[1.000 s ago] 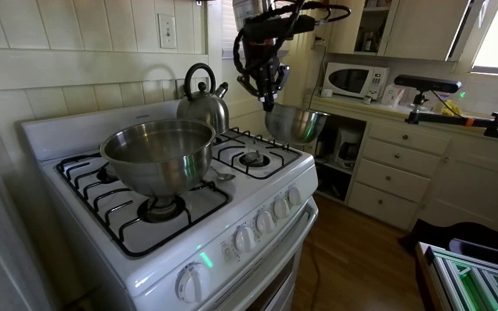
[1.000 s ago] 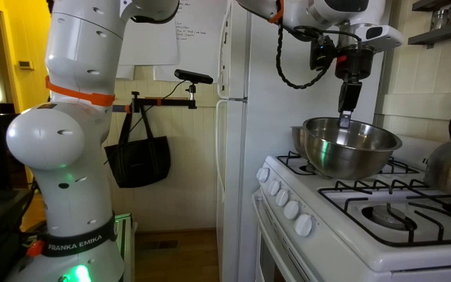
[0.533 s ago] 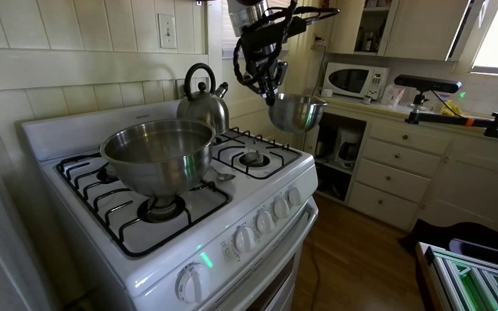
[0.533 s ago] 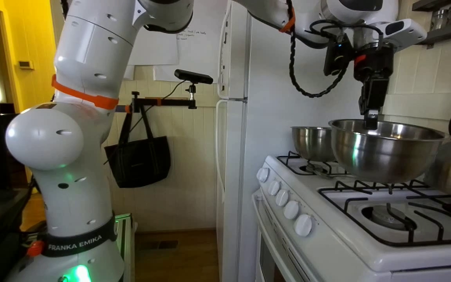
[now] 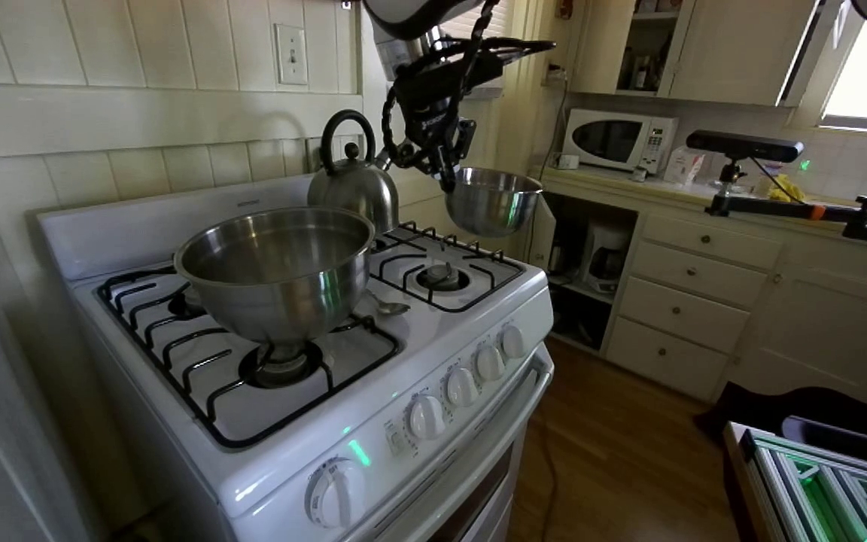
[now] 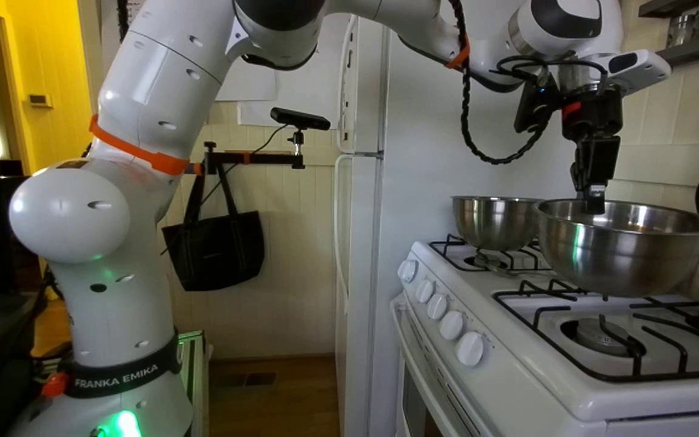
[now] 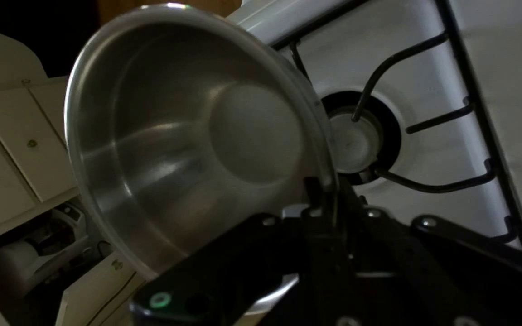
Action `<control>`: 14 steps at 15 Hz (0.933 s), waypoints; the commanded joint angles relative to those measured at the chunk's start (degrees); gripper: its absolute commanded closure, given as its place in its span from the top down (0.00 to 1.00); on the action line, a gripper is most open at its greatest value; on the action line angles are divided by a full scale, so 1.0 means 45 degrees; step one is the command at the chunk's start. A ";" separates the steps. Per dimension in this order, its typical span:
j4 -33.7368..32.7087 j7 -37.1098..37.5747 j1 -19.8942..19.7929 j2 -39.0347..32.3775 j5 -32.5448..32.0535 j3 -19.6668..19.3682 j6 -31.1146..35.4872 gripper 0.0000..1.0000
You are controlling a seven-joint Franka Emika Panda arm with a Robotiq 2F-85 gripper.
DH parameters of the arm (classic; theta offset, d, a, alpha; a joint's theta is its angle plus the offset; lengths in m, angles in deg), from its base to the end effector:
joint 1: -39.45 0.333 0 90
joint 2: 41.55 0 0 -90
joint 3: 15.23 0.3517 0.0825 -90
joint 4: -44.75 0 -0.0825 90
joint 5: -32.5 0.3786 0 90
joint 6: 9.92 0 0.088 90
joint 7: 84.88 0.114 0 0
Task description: Shift the small bowl to the right side of the stove
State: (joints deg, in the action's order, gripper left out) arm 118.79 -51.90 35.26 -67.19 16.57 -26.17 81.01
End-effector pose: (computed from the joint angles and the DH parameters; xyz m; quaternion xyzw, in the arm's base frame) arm 0.6584 -0.1814 0.5170 0.9034 -0.3831 -0.0422 0.1880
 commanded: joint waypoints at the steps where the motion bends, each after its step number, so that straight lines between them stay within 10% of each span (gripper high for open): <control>1: -0.1413 -0.0095 0.0116 -0.1015 -0.0389 -0.0113 -0.0213 0.03; 14: -0.3910 0.0269 0.0424 -0.3165 -0.0095 0.0088 -0.0817 0.03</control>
State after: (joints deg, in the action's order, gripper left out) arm 105.39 -51.51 36.41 -78.65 16.19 -25.79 80.44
